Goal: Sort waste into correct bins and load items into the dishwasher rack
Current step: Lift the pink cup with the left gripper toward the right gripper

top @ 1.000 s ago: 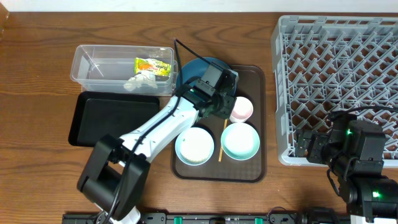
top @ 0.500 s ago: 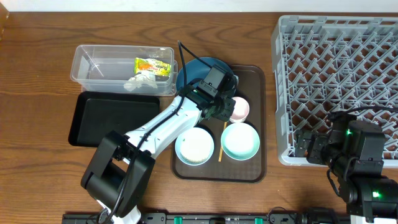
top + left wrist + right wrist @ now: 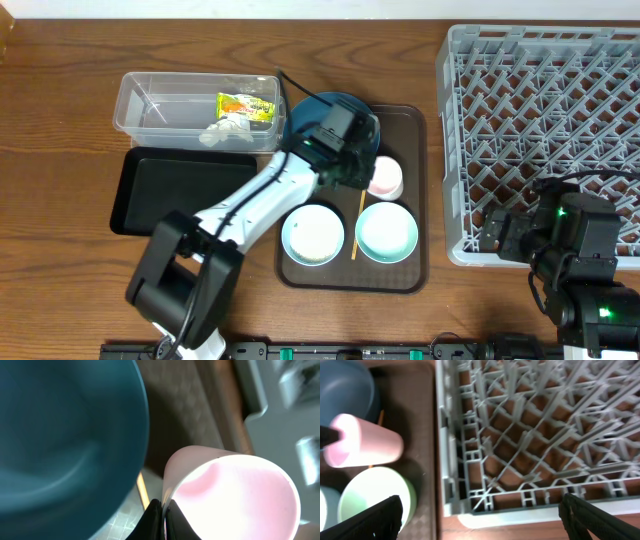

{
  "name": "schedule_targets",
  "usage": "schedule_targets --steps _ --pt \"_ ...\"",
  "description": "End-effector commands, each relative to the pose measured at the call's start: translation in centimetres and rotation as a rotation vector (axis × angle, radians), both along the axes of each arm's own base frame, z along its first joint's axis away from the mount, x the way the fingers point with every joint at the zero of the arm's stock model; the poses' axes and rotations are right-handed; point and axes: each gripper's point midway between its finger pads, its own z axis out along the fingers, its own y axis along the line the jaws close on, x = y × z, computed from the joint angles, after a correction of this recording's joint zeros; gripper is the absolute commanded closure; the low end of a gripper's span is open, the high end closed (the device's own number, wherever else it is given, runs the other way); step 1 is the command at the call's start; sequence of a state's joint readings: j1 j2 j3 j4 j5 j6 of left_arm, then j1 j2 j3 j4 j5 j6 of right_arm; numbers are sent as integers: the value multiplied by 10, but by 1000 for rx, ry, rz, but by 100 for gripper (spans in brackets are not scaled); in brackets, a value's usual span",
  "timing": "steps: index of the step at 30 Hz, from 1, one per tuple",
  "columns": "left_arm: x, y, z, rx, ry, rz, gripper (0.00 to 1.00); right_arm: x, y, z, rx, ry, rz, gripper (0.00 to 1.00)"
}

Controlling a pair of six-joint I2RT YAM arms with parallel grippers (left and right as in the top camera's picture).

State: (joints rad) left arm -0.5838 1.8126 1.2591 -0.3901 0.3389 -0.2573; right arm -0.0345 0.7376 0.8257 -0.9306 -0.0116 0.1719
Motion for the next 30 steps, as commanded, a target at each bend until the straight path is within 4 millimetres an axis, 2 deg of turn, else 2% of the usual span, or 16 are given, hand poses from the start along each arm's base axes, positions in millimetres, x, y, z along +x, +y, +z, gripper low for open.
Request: schedule_targets --steps 1,5,8,11,14,16,20,24,30 --pt "16 8 47 -153 -21 62 94 6 -14 10 -57 -38 -48 1" --pt "31 25 83 -326 10 127 94 17 -12 13 -48 -62 -40 1" --pt "36 36 100 -474 98 152 94 27 6 11 21 -65 44 1" --pt "38 50 108 -566 183 177 94 38 49 13 132 -89 300 1" --pt "36 58 116 -649 246 156 94 37 98 21 296 -128 593 1" --pt "32 58 120 -690 278 121 94 37 113 22 354 -141 694 1" --pt "20 51 128 -747 322 43 94 41 129 22 442 -159 812 1" --pt "17 47 129 -750 327 30 94 39 145 32 515 -230 960 1" --pt "12 44 136 -793 395 27 94 52 151 42 523 -333 1046 1"
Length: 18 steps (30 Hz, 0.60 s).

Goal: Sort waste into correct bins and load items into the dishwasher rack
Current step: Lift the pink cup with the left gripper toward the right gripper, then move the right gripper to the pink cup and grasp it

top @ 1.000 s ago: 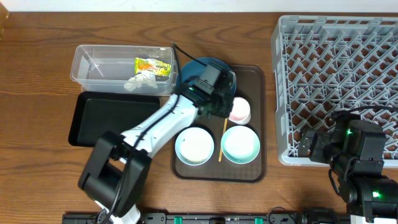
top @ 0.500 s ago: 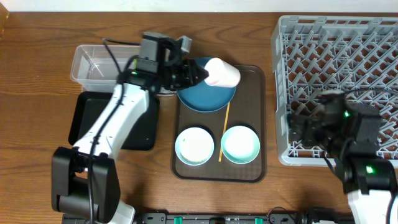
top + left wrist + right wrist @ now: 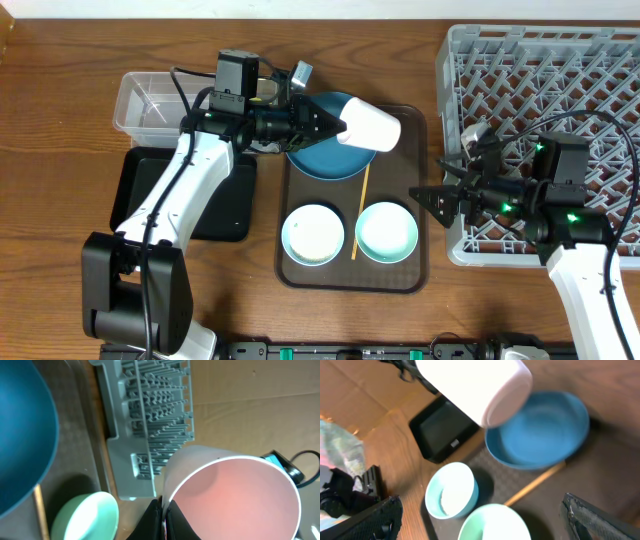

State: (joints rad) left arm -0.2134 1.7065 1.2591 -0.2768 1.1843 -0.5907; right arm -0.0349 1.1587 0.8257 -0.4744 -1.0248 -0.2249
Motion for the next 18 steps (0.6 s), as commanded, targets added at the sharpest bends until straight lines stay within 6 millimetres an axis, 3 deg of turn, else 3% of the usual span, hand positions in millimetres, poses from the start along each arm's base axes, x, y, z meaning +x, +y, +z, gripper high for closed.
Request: schedule_targets --steps 1,11,18 --pt "-5 -5 8 -57 61 -35 94 -1 9 19 66 -94 96 1" --pt "-9 -8 21 -125 240 -29 94 19 10 33 56 -260 111 1" --pt "-6 -9 27 -146 324 -5 94 21 26 51 56 -398 168 6"
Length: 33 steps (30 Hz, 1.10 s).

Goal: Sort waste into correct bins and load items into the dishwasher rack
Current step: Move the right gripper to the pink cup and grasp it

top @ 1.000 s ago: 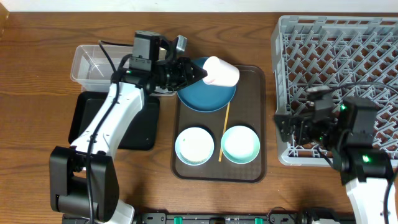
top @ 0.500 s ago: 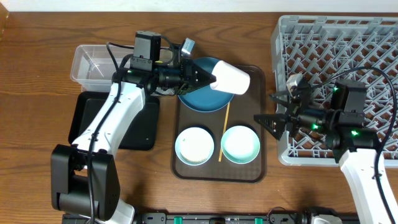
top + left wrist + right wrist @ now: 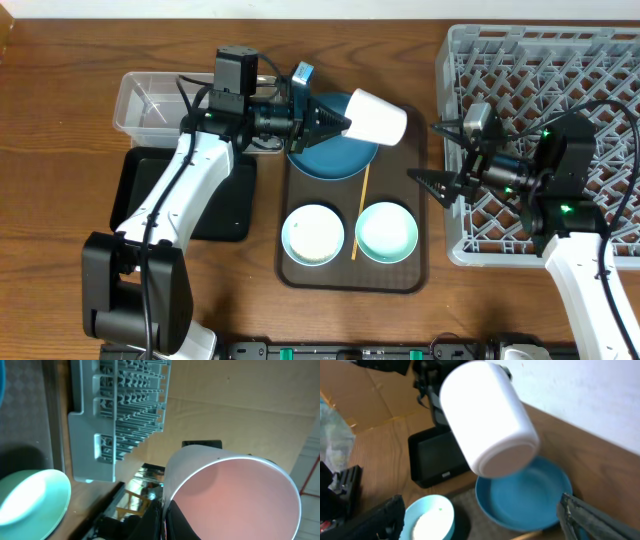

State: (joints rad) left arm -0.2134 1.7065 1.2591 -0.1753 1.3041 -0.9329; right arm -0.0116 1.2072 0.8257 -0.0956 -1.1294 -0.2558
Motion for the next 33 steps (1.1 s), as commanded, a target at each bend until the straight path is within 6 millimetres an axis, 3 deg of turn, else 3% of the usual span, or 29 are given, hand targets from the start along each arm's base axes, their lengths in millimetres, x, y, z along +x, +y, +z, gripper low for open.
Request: schedule_targets --steps 1,9,16,23,33 --pt "-1 -3 5 -28 79 -10 94 -4 14 11 7 -61 64 7" --pt "-11 -17 8 -39 112 -54 94 6 30 8 -26 -105 42 9" --pt "-15 -23 9 -41 105 -71 94 14 32 15 -22 -175 42 11" --pt "-16 -23 9 -43 105 -73 94 33 22 16 -53 -200 -69 11" --pt "-16 -23 9 -43 105 -73 94 42 5 19 -56 -219 -119 11"
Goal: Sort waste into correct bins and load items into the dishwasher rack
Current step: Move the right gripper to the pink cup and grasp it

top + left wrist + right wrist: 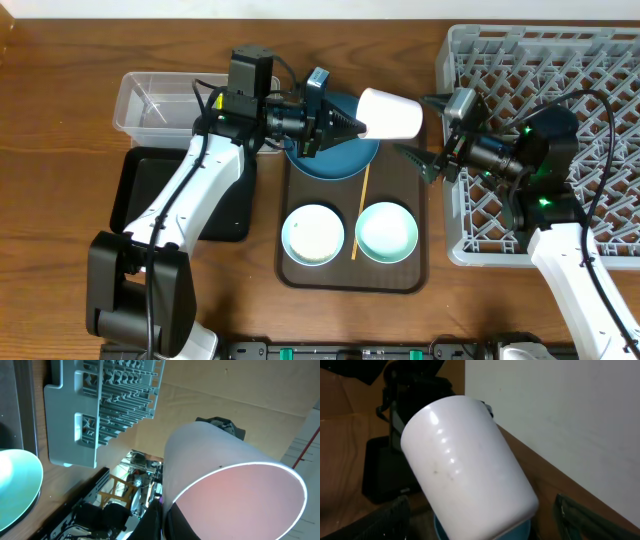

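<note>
A white cup with a pink inside [392, 113] hangs on its side above the right end of the blue plate [325, 155]. My left gripper [352, 126] is shut on its rim; the left wrist view shows the cup [225, 485] close up, its rim pinched by my left gripper [163, 520]. My right gripper [424, 132] is open and faces the cup's base from the right. In the right wrist view the cup [465, 465] fills the space ahead of my right gripper [482, 522], one finger on each side. The grey dishwasher rack [560, 60] stands at the right.
A brown tray [412, 255] holds the plate, a light blue bowl [313, 233], a mint bowl [387, 232] and a chopstick [358, 225]. At the left are a clear bin [160, 100] with wrappers and a black bin [170, 190].
The cup has moved a little to the right in my left gripper. My right gripper has come up and left, and its open fingers now stand at the cup's base.
First my left gripper was shut on the rim of the cup lying on the tray, with my right arm low by the rack. Then the cup was held above the plate, my right gripper open to its right. The two have drawn nearer at each moment since.
</note>
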{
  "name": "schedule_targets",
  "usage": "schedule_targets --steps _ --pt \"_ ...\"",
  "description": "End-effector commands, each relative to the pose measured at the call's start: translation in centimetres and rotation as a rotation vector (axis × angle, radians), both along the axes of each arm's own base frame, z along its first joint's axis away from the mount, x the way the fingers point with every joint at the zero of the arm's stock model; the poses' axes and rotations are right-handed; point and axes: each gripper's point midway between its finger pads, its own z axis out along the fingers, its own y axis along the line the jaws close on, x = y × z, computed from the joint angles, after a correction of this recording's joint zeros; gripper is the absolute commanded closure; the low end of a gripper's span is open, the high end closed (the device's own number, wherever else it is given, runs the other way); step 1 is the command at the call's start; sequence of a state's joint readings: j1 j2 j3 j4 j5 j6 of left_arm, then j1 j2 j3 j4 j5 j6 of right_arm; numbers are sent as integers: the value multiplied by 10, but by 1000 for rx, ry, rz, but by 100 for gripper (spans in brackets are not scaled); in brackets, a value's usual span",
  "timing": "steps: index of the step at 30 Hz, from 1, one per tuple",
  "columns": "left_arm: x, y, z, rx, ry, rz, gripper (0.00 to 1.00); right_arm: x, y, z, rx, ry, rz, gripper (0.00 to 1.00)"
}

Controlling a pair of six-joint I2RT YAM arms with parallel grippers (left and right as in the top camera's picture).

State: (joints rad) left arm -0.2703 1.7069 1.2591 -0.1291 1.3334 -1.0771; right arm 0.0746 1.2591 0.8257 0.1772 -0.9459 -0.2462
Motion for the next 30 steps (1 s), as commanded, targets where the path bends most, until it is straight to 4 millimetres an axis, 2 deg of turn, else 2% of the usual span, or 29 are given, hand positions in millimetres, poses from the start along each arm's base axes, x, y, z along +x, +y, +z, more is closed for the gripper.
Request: schedule_targets --steps 1,6,9,12,19,22,30 --pt "-1 -2 2 -16 3 -21 94 8 -9 3 1 -3 -33 11" --pt "-4 -3 13 -60 -47 -62 94 13 -14 -5 2 20 -41 11" --pt "-6 -3 19 -87 -78 -87 94 6 -7 -5 23 18 34 10" --pt "-6 -3 20 -88 -79 -88 94 -2 0 0 44 -13 117 10" --pt "-8 -3 21 -96 -78 -100 94 -4 3 11 52 -99 171 13" --pt "-8 -3 21 -95 -78 -98 94 -11 6 16 60 -123 219 15" --pt "-7 -3 21 -93 -79 -95 94 -14 7 15 63 -117 234 21"
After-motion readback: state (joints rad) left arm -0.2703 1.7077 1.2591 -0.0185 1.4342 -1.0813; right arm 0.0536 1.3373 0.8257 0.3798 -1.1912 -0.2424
